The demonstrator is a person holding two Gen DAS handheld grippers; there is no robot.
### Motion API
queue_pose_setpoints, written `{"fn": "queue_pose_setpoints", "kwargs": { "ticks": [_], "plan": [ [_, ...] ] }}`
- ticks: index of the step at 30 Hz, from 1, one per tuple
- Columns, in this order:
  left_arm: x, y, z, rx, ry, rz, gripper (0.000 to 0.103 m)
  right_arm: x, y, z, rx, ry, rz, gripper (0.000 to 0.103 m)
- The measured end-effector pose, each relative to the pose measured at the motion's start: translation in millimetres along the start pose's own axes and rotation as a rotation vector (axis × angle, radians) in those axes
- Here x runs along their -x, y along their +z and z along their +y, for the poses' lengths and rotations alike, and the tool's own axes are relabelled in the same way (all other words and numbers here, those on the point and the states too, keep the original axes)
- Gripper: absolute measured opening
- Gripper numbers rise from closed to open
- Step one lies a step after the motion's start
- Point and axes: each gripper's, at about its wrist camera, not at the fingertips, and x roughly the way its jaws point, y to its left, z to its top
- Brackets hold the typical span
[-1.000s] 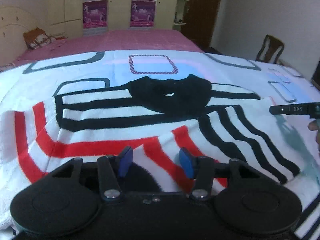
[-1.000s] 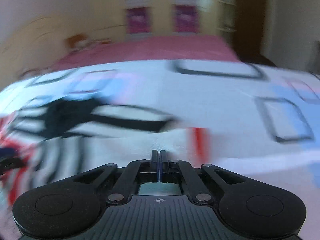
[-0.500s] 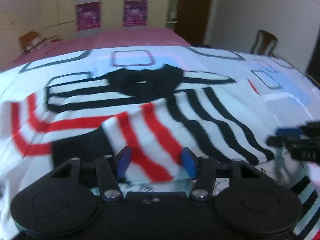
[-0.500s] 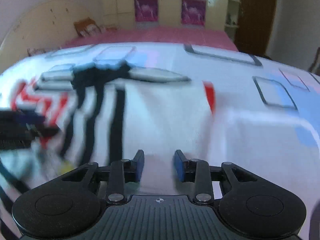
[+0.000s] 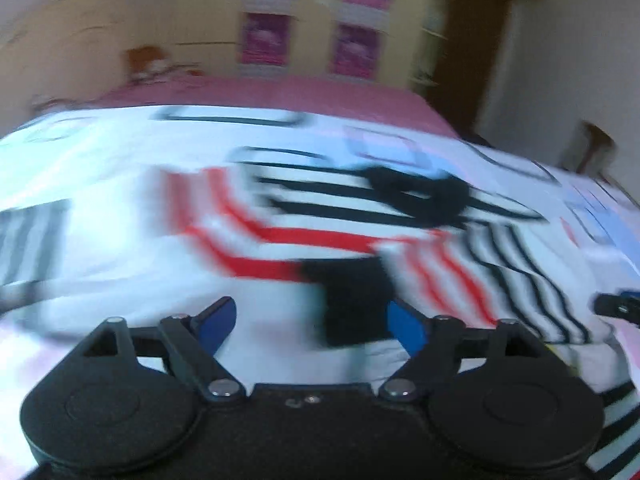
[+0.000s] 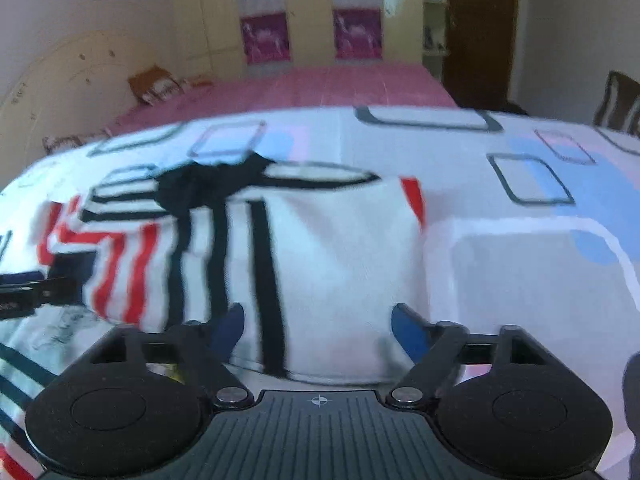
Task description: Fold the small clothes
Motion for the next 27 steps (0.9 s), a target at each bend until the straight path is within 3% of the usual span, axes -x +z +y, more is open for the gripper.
{"fn": "queue_pose_setpoints", "kwargs": {
  "ticks": [2,3,4,6,8,11,14,18,20,21,22,24,27],
  "plan": [
    [20,-4,45,0.08,0.046,-0.038,0.079,2,0,10,-0.01,0.009,-0.015,0.076],
    [29,-6,72,0.137,0.079,-0.054,0.074,4,-2,14,-0.016,0.015,-0.021,0.064],
    [36,-7,99,0.199,0.115,-0.061,0.065,6,-3,17,-0.03,0.026,-0.02,0.059],
    [50,-13,155,0.351,0.212,-0.071,0.053,0,-4,25,-0.061,0.036,-0.006,0.056],
    [60,-19,205,0.503,0.278,-0.09,0.053,-5,-5,31,-0.079,0.04,0.007,0.056],
    [68,-32,271,0.762,0.272,-0.15,0.053,-12,-3,45,-0.085,0.04,0.026,0.056],
    [60,-40,316,0.941,0.185,-0.201,0.056,-13,1,60,-0.082,0.033,0.019,0.056],
    [48,-39,338,1.004,0.106,-0.244,0.052,-12,9,74,-0.088,0.019,0.003,0.056],
    [42,-38,346,1.021,0.084,-0.25,0.037,-12,12,77,-0.09,0.006,-0.004,0.056],
    [36,-37,348,1.016,0.089,-0.233,0.007,-12,13,77,-0.095,-0.003,-0.01,0.056],
    [31,-37,351,1.012,0.101,-0.208,0.005,-12,14,76,-0.105,-0.015,-0.016,0.056],
    [35,-33,348,1.003,0.093,-0.241,0.005,-15,16,72,-0.136,-0.042,-0.011,0.056],
    [47,-12,316,0.87,0.032,-0.3,0.005,-14,18,61,-0.174,-0.084,-0.009,0.056]
  ]
}}
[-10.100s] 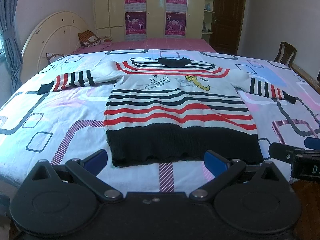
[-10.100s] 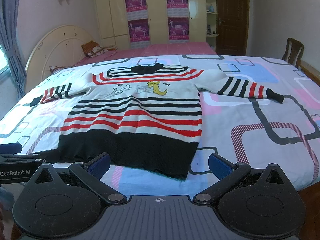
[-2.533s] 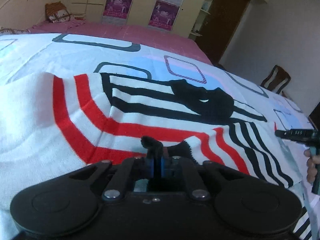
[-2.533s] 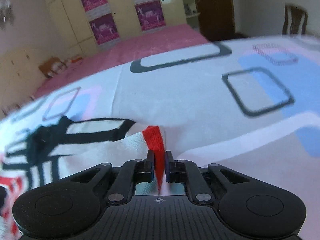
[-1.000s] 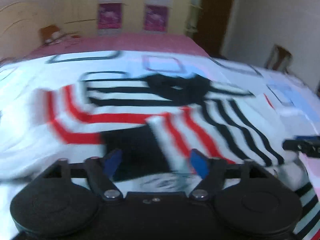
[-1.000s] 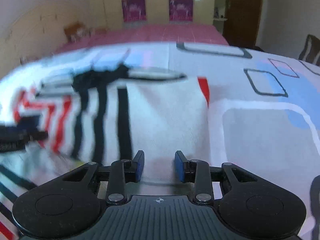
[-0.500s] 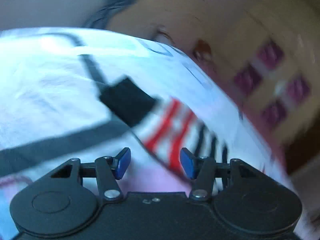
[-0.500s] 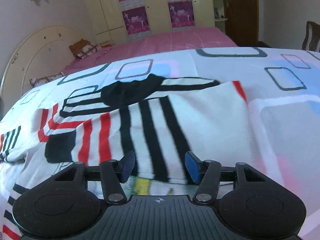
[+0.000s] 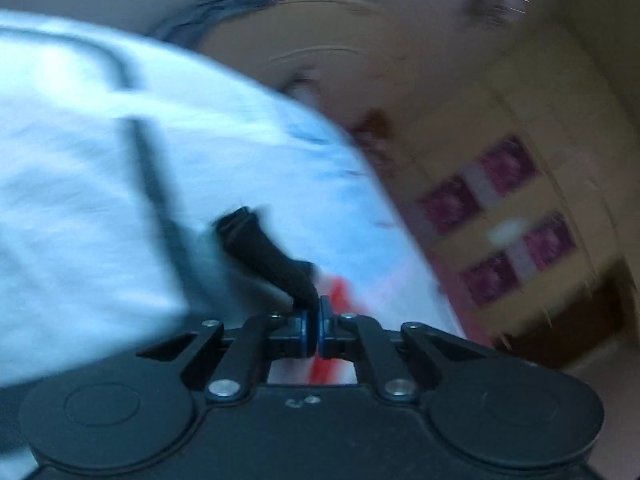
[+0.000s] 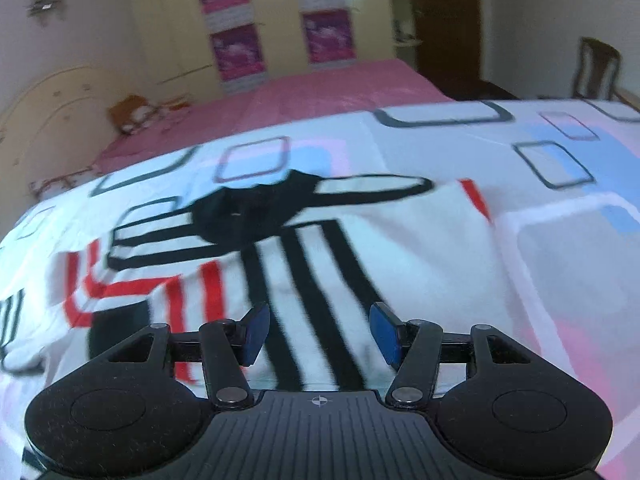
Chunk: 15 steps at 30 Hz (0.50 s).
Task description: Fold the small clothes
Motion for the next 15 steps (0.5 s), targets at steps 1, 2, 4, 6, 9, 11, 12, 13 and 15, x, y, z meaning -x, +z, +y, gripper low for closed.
{"fn": "queue_pose_setpoints", "kwargs": {
  "ticks": [1,2,4,6,9,11,12,13,15],
  "plan": [
    [1,-6,-17,-0.04,-0.041,0.013,0.005,2,1,-3,-0.004,-0.006,-0.007,0.056],
    [2,-13,-33,-0.079,-0.075,0.028,0.005,4,1,-5,-0.004,-0.008,-0.009,0.056],
    [-2,-32,-72,-0.154,-0.153,0.076,0.005,7,2,-9,-0.003,-0.015,-0.013,0.056],
    [-8,-57,-111,-0.215,-0.227,0.129,0.005,10,1,-14,-0.017,-0.014,-0.014,0.056],
    [-18,-101,-168,-0.318,-0.301,0.216,0.005,16,0,-22,-0.037,-0.012,-0.02,0.056],
    [-25,-134,-202,-0.401,-0.316,0.266,0.005,20,0,-30,-0.05,-0.004,-0.023,0.056],
    [-28,-152,-217,-0.439,-0.321,0.294,0.005,21,0,-34,-0.058,-0.002,-0.024,0.056],
    [-31,-169,-232,-0.477,-0.325,0.317,0.005,22,-1,-39,-0.069,0.001,-0.025,0.056],
    [-33,-205,-264,-0.575,-0.321,0.342,0.005,26,-1,-50,-0.092,0.009,-0.027,0.056]
  ]
}}
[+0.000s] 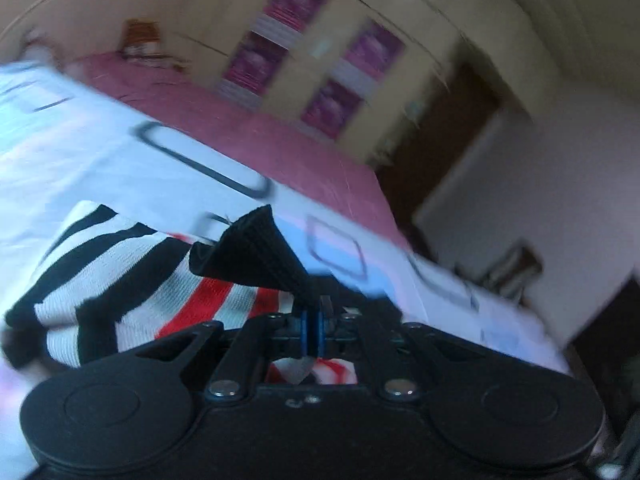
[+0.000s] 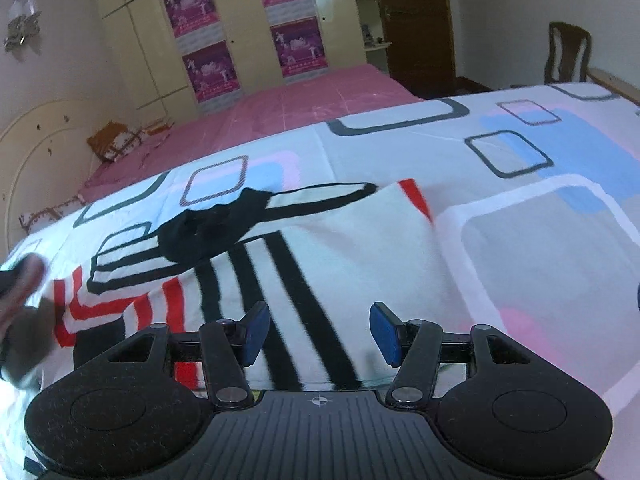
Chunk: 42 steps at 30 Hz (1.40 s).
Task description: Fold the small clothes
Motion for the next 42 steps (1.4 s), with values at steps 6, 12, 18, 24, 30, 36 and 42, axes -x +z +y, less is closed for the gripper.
{"fn": "queue_pose_setpoints", "kwargs": {
  "ticks": [6,12,18,24,30,36,42],
  "plan": [
    [-73,-42,-87,-0.27,0.04,0.176,0.005,13,2,-38,-0.067,0.006,0.001,0.057],
    [-92,-93,-119,-0.359,-0.036,0.294,0.071,28,10,-68,-0.108,0.024,-0.012,0.077],
    [0,-64,-59,-0.267,-0.015,0.151,0.064,16,15,-55,-0.138,0.213,0.021,0.077],
    [69,-50,57,-0.195,0.282,0.113,0.047,-35,10,-13,-0.112,0.291,0.133,0.059],
    [40,-46,102,-0.176,0.289,0.186,0.026,-75,14,16,-0.019,0.212,0.152,0.059],
    [32,-48,107,-0.268,0.243,0.23,0.022,-86,16,39,0.136,0.179,0.178,0.016],
    [29,-45,113,-0.241,0.249,0.225,0.013,-36,39,49,0.19,0.196,-0.018,0.005]
  ]
}}
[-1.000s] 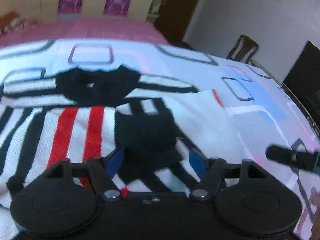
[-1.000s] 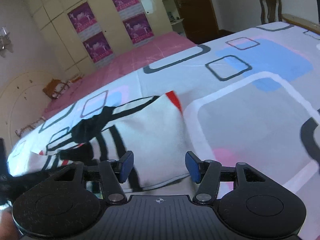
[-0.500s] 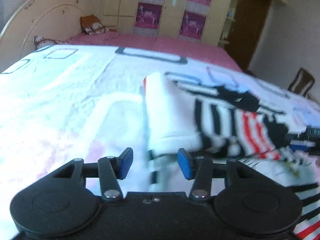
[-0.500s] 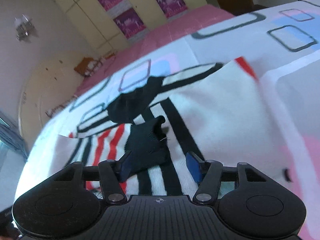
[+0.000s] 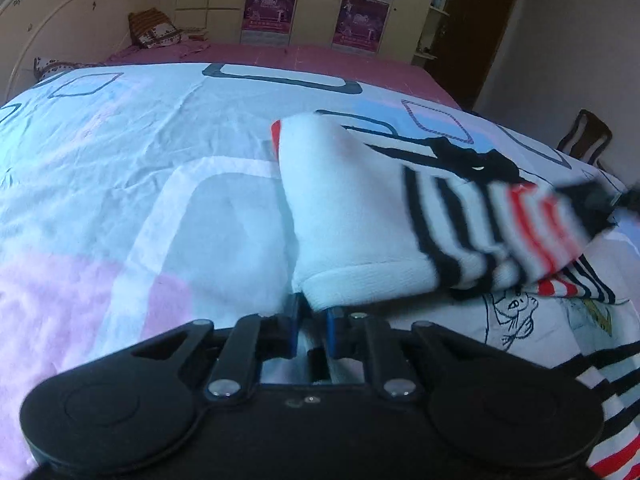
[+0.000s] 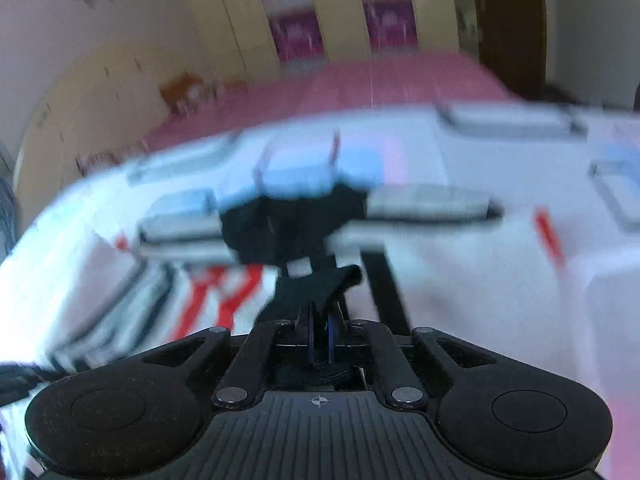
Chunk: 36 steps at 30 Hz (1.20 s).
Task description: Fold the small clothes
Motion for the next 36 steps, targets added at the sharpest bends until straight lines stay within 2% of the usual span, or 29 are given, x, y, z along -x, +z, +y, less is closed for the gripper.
{"fn": "queue_pose_setpoints", "kwargs": {
  "ticks": [3,4,5,7,11,16,19,20,21,22,23,24,25,27,28,29,30,31,34,36],
  "plan": [
    [3,-1,-3,-0.014,-0.003,0.006,0.012,43,8,1,0.033,-0.027,-0.186,0.005],
    [3,-1,-2,-0.016,-0.005,0.007,0.012,41,5,-2,0.052,-0.054,-0.166,0.005],
    [4,0,-2,-0.014,-0.009,0.008,0.012,30,-2,-7,0.073,-0.085,-0.104,0.005],
    [3,-1,-1,-0.016,-0.013,0.01,0.012,19,-14,-18,0.063,-0.097,-0.047,0.005],
    [3,-2,0,-0.012,-0.02,0.016,0.012,15,-30,-30,0.024,-0.105,-0.025,0.005],
    [3,-1,-2,-0.019,-0.01,0.019,0.012,16,-32,-30,0.019,-0.098,-0.045,0.005],
    [3,0,-3,-0.019,-0.008,0.025,0.014,0,-36,-36,0.001,-0.129,0.048,0.006],
    [5,1,-2,-0.023,-0.016,0.032,0.017,-11,-40,-40,-0.013,-0.143,0.118,0.006],
    [8,2,0,-0.015,-0.023,0.035,0.032,-16,-43,-44,-0.037,-0.152,0.161,0.012],
    [16,3,3,0.002,-0.018,0.027,0.055,-10,-43,-46,-0.055,-0.156,0.147,0.022],
    [29,3,8,0.023,-0.011,-0.017,0.067,1,-40,-47,-0.067,-0.173,0.104,0.05],
    [41,4,12,0.036,-0.02,-0.075,0.079,12,-38,-48,-0.074,-0.166,0.052,0.065],
    [50,8,17,0.053,-0.041,-0.124,0.078,20,-35,-51,-0.083,-0.142,0.022,0.065],
    [49,23,24,0.089,-0.077,-0.151,0.073,22,-27,-59,-0.108,-0.123,0.024,0.065],
    [41,33,25,0.099,-0.091,-0.151,0.064,19,-24,-62,-0.117,-0.121,0.018,0.065],
    [31,43,23,0.101,-0.093,-0.149,0.06,15,-20,-65,-0.124,-0.122,0.012,0.053],
    [18,54,21,0.095,-0.096,-0.147,0.058,10,-16,-67,-0.131,-0.119,0.021,0.037],
    [5,64,18,0.093,-0.098,-0.149,0.056,1,-12,-70,-0.137,-0.124,0.043,0.032],
    [-38,86,15,0.113,-0.111,-0.113,0.054,-19,-5,-71,-0.125,-0.151,0.073,0.029],
    [-65,96,14,0.114,-0.096,-0.07,0.049,-27,-3,-72,-0.13,-0.147,0.088,0.029]
  ]
}}
